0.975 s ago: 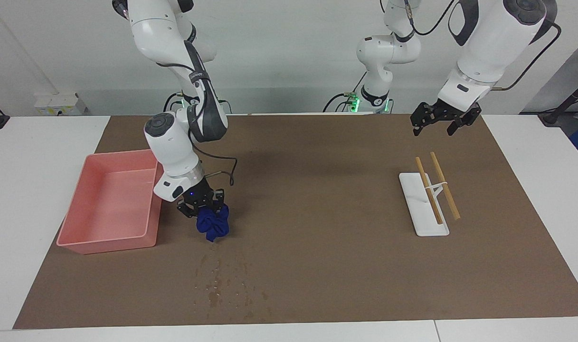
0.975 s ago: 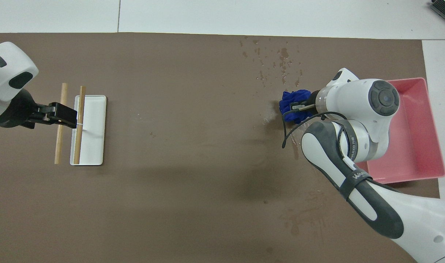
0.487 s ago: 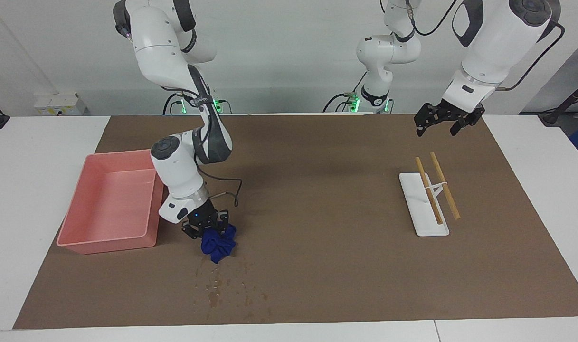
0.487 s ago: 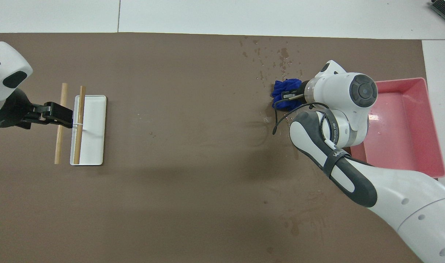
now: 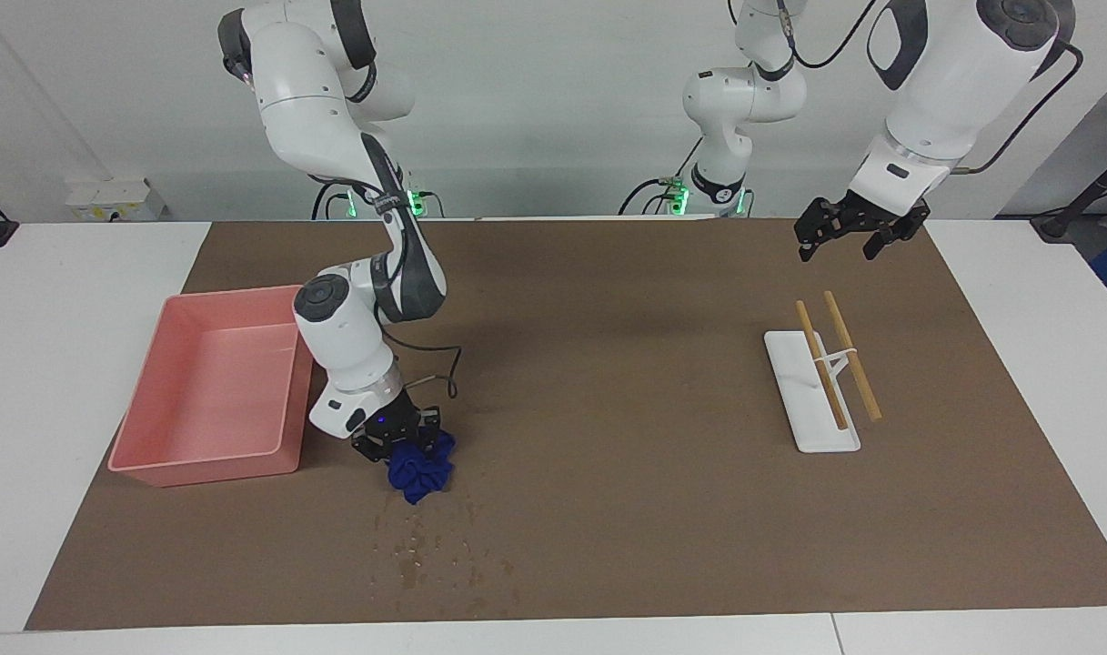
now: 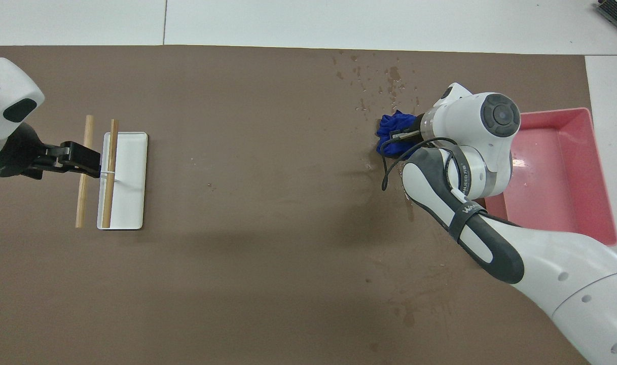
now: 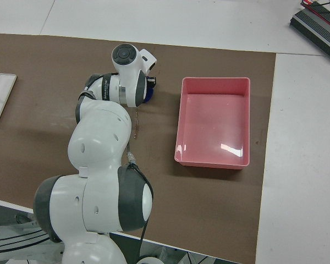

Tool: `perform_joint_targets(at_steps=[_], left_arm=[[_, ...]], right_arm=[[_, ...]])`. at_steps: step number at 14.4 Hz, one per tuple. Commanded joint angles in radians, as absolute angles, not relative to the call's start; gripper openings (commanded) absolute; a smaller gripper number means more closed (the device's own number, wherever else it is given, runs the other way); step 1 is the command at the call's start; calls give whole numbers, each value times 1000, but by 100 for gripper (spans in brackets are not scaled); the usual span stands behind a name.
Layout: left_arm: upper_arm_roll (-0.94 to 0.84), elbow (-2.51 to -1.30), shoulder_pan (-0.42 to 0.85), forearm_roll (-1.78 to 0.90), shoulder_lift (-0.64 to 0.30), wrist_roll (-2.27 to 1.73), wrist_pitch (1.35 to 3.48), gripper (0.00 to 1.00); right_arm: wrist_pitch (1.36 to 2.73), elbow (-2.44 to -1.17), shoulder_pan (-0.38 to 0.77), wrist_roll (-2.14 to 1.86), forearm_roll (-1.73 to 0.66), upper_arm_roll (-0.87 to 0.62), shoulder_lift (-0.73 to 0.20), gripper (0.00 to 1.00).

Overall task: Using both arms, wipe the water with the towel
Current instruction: 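Wipe the towel across the water spill with the right gripper, then wipe the towel back and forth over the spill with the right gripper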

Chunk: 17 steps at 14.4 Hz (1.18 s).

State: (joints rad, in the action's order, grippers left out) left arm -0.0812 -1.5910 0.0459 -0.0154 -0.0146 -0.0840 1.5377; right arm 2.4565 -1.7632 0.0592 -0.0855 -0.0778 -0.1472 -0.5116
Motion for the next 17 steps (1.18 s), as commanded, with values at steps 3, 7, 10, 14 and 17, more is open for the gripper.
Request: perform_joint_targets(at_steps=[3, 7, 10, 14, 17], left_arm=[[-75, -1618, 52, -2, 6, -83, 1551, 100], [-75, -1618, 51, -2, 6, -83, 1552, 100], [-75, -1618, 51, -2, 6, -83, 1552, 100], [-75, -1618, 51, -2, 6, -83, 1551, 100], [-75, -1618, 52, -2, 6, -83, 1551, 100]], right_arm=[[2179, -1796, 49, -65, -54, -150, -480, 0], [1987, -1831, 49, -2, -69, -150, -431, 0], [1936, -1931, 69, 95, -74, -158, -376, 0], [1937, -2058, 117, 173, -135, -166, -278, 0], [1931, -2130, 123, 173, -211, -166, -201, 0]])
